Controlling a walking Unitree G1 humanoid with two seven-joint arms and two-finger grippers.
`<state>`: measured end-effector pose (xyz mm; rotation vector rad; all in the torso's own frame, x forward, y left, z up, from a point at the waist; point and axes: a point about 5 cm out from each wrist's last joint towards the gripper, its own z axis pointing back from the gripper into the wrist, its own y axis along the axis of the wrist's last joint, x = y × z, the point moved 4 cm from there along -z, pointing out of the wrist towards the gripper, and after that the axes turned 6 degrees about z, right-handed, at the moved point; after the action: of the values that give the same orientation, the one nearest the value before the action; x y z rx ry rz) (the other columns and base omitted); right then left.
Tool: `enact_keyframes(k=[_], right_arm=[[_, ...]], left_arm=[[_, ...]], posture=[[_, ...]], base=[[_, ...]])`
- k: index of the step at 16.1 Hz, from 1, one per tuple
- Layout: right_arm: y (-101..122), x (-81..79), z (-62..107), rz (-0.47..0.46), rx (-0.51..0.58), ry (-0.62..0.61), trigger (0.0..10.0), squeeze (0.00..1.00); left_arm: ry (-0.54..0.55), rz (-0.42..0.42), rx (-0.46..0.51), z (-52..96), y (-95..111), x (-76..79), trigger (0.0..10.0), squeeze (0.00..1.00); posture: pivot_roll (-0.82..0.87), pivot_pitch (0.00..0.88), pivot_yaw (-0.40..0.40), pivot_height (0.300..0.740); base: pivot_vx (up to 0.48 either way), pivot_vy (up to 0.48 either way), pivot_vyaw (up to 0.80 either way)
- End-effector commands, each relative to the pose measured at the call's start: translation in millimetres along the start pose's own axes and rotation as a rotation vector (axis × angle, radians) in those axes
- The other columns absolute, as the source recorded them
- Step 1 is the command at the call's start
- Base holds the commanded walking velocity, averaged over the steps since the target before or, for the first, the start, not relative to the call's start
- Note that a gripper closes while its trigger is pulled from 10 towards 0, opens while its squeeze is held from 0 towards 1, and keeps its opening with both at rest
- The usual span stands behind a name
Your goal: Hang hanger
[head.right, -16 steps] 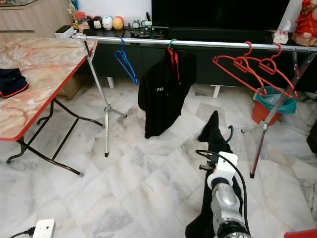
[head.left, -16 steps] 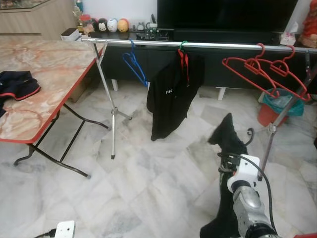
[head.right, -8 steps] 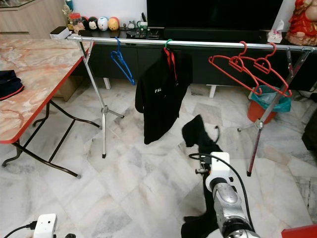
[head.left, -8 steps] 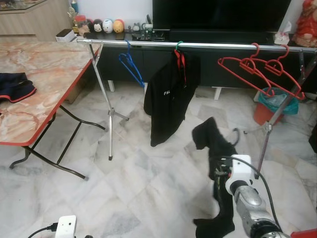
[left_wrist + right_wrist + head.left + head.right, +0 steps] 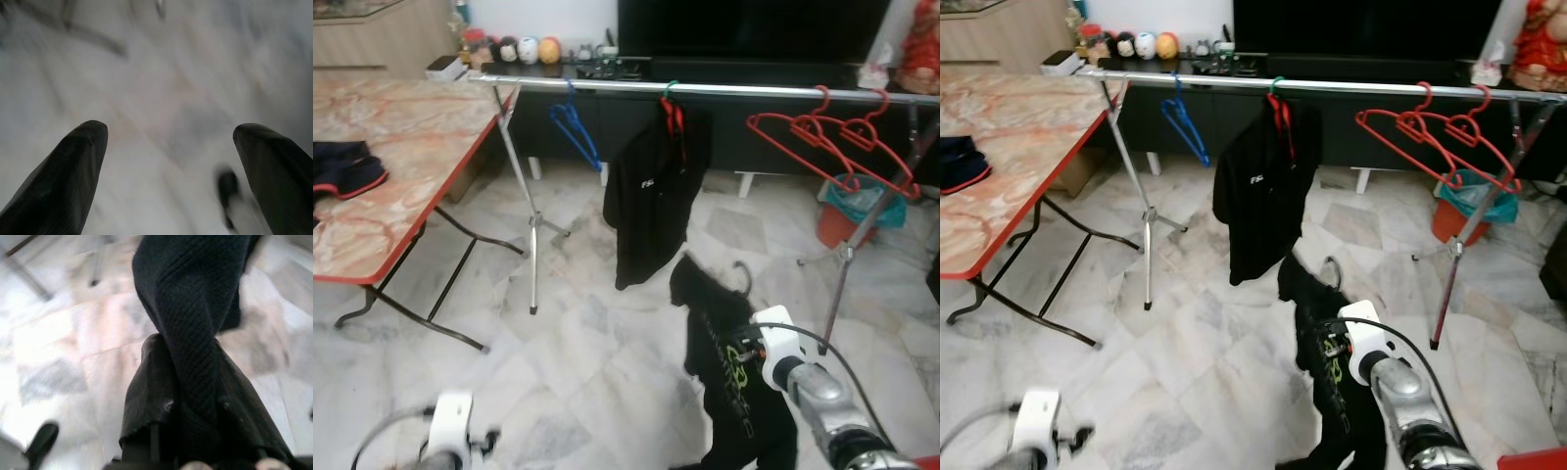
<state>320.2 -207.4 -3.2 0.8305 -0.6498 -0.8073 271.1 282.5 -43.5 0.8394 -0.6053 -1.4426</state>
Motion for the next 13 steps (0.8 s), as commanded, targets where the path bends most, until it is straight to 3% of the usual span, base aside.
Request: enact_keyframes(k=[1, 4, 5, 8, 11, 12, 13], right_arm=[[20.9, 4.6, 4.1, 0.081, 0.066, 0.097, 10.0, 0.00], [32.5, 9.5, 10.7, 0.111, 0.100, 0.171, 10.0, 0.00], [36.2, 12.8, 15.1, 0.144, 0.100, 0.207, 10.0, 0.00], [38.4, 14.6, 21.9, 0.171, 0.096, 0.261, 10.0, 0.00], [46.2, 11.0, 25.6, 0.190, 0.115, 0.324, 10.0, 0.00], [46.2, 11.0, 25.6, 0.190, 0.115, 0.324, 10.0, 0.00], [46.6, 9.0, 25.2, 0.191, 0.109, 0.342, 10.0, 0.00]], left_arm=[[-0.049, -0.058, 0.104, -2.7, 35.1, -4.6, 10.0, 0.00], [-0.107, -0.088, 0.235, -2.5, 72.9, -0.9, 10.0, 0.00], [-0.138, -0.098, 0.318, -0.2, 95.8, 0.7, 10.0, 0.00], [-0.223, -0.121, 0.403, 3.4, 123.8, 10.6, 10.0, 0.00], [-0.399, -0.139, 0.506, 13.8, 166.2, 36.6, 10.0, 0.00], [-0.399, -0.139, 0.506, 13.8, 166.2, 36.6, 10.0, 0.00], [-0.455, -0.160, 0.519, 17.4, 173.7, 46.4, 10.0, 0.00]], posture=[[0.03, 0.000, 0.001, 0.719], [0.01, 0.000, 0.017, 0.719], [0.00, 0.000, 0.020, 0.719], [0.00, 0.000, 0.014, 0.719], [0.00, 0.000, 0.003, 0.719], [0.00, 0.000, 0.003, 0.719], [-0.01, 0.000, 0.005, 0.719]], base=[[0.000, 0.000, 0.00], [0.000, 0.000, 0.00], [0.000, 0.000, 0.00], [0.000, 0.000, 0.00], [0.000, 0.000, 0.00], [0.000, 0.000, 0.00], [0.000, 0.000, 0.00]])
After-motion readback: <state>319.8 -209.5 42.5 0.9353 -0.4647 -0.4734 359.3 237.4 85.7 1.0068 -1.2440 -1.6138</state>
